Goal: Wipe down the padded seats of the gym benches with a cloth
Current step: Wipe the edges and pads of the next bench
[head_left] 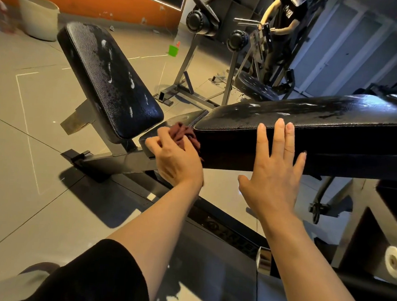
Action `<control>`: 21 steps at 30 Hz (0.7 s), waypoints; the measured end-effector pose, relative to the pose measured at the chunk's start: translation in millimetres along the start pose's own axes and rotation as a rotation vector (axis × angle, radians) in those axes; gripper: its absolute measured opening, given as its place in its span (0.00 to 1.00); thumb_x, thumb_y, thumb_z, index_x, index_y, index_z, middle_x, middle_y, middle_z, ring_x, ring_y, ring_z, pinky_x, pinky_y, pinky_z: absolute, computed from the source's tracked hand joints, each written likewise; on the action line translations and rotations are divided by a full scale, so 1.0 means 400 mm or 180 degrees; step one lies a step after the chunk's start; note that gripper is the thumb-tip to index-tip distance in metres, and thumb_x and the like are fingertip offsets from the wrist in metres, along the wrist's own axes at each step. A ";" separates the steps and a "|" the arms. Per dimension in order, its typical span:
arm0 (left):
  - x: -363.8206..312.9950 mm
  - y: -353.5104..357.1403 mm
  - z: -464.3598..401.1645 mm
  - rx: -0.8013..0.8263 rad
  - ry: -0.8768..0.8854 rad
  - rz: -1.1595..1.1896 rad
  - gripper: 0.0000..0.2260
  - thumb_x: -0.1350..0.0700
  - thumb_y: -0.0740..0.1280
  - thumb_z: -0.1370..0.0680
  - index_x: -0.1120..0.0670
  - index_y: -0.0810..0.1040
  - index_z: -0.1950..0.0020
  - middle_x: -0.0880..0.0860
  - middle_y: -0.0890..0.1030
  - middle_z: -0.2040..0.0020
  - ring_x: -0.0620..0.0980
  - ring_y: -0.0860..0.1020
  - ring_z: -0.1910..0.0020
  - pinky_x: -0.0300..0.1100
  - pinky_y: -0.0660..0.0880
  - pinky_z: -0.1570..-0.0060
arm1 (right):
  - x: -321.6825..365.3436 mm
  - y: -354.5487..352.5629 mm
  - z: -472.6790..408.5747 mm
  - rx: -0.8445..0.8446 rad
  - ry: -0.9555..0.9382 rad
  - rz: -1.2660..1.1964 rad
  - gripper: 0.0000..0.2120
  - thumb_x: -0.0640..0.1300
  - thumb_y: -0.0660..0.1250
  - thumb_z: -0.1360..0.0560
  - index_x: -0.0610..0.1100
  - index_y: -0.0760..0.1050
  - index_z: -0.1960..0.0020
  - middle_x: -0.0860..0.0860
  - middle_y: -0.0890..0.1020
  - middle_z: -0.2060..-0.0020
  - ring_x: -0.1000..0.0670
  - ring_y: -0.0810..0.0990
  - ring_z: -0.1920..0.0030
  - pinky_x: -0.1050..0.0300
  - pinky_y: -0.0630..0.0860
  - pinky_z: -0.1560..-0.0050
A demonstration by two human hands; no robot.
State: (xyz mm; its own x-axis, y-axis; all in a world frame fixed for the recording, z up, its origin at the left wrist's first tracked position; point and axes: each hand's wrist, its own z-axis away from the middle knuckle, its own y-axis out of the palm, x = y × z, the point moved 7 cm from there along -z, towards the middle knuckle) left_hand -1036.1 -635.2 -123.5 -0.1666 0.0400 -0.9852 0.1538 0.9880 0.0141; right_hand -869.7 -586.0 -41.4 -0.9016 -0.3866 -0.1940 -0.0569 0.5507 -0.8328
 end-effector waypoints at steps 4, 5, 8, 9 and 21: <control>-0.069 0.036 0.058 0.0305 0.0669 0.0158 0.13 0.59 0.72 0.27 0.57 0.75 0.45 0.57 0.71 0.43 0.44 0.69 0.52 0.36 0.72 0.52 | 0.003 0.001 0.001 -0.0026 -0.0010 -0.0005 0.48 0.46 0.73 0.31 0.48 0.47 0.21 0.44 0.43 0.21 0.44 0.37 0.22 0.36 0.48 0.27; -0.084 0.049 0.083 0.0439 0.0830 0.0206 0.14 0.60 0.74 0.29 0.58 0.76 0.46 0.57 0.72 0.44 0.44 0.69 0.52 0.36 0.72 0.53 | 0.003 0.001 0.001 -0.0045 -0.0019 -0.0013 0.47 0.47 0.73 0.30 0.47 0.47 0.21 0.44 0.44 0.21 0.44 0.38 0.22 0.35 0.48 0.27; -0.114 0.082 0.143 0.0876 0.1313 0.0342 0.14 0.60 0.75 0.30 0.58 0.78 0.47 0.57 0.73 0.46 0.43 0.69 0.53 0.32 0.69 0.57 | 0.002 -0.002 0.001 -0.0168 -0.0065 -0.0059 0.44 0.51 0.72 0.28 0.46 0.50 0.21 0.43 0.45 0.21 0.43 0.39 0.22 0.34 0.49 0.27; -0.116 0.088 0.151 0.0982 0.1436 0.0401 0.14 0.61 0.75 0.30 0.58 0.78 0.47 0.57 0.74 0.46 0.42 0.69 0.53 0.30 0.68 0.57 | 0.000 0.000 0.001 -0.0168 -0.0065 -0.0046 0.44 0.51 0.72 0.28 0.46 0.50 0.21 0.43 0.46 0.21 0.43 0.40 0.22 0.34 0.50 0.27; -0.058 0.061 0.104 0.0769 0.1241 0.0383 0.16 0.67 0.69 0.30 0.58 0.77 0.44 0.59 0.73 0.40 0.56 0.74 0.42 0.51 0.78 0.45 | 0.003 0.002 0.002 -0.0033 -0.0084 -0.0013 0.51 0.44 0.76 0.34 0.47 0.47 0.21 0.44 0.44 0.21 0.43 0.38 0.22 0.35 0.48 0.27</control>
State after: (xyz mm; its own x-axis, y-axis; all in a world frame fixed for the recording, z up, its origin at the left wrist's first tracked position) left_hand -988.1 -618.1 -107.4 -0.4799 0.2508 -0.8407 0.4089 0.9118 0.0386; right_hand -870.6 -586.5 -42.9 -0.8898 -0.4081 -0.2043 -0.0651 0.5565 -0.8283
